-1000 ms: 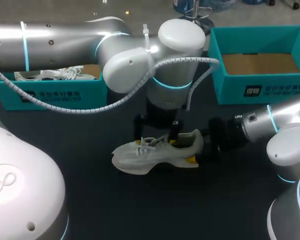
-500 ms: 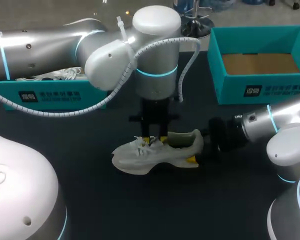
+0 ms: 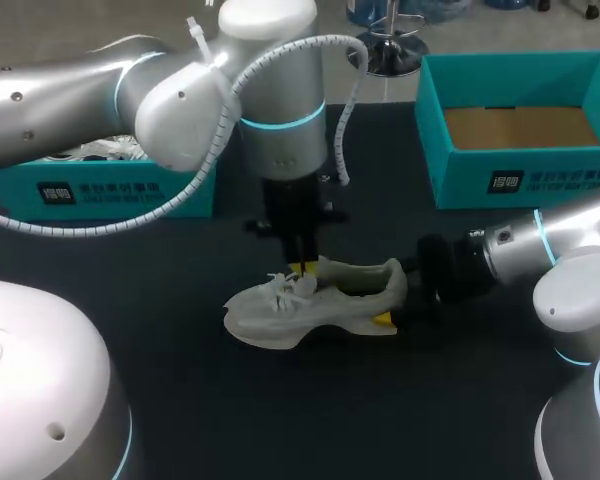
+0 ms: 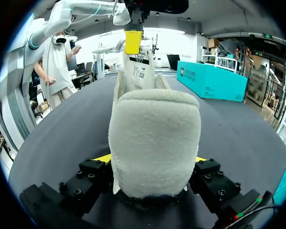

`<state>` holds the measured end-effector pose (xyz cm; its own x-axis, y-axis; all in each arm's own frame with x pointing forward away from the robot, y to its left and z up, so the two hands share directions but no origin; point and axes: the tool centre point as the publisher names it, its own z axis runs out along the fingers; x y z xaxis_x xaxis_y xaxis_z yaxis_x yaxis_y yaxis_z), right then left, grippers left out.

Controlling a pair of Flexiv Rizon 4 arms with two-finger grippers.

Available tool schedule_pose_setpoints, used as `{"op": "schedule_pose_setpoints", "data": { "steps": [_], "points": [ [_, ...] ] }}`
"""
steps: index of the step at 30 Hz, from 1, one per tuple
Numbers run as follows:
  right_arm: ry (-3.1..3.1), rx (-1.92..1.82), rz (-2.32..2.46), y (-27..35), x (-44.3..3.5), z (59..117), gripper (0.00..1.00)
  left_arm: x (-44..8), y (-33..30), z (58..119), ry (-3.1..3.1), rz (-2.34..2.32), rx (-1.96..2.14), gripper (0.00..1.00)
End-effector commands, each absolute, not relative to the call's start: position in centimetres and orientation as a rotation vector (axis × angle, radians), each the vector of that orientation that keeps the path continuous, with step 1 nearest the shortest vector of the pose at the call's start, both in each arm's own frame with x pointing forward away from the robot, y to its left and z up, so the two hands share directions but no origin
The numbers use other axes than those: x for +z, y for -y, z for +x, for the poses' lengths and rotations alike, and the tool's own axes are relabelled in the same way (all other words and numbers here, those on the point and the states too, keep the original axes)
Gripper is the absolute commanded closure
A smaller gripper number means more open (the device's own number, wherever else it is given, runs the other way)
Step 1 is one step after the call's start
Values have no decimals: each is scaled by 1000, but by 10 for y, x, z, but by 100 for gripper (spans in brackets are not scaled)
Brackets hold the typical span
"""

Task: Take the shoe out of the shoebox, open the shoe tongue, remove and reinsert the insole, then place the shoe into the shoebox

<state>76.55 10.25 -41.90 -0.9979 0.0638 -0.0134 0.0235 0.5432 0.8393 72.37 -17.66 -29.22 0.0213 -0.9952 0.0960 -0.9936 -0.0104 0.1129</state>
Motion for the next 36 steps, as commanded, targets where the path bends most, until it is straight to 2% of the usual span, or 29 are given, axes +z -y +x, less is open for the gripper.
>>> {"op": "schedule_pose_setpoints", "data": {
  "steps": [1,15,36],
  "points": [
    [-2725,1474,79,-105,-420,765,100,-282,154,714,2039,2125,101,100],
    [-2725,1474,79,-105,-420,765,100,-287,115,717,1917,2257,80,100],
    [-2725,1474,79,-105,-420,765,100,-361,90,734,1800,2414,-190,100]
  ]
}}
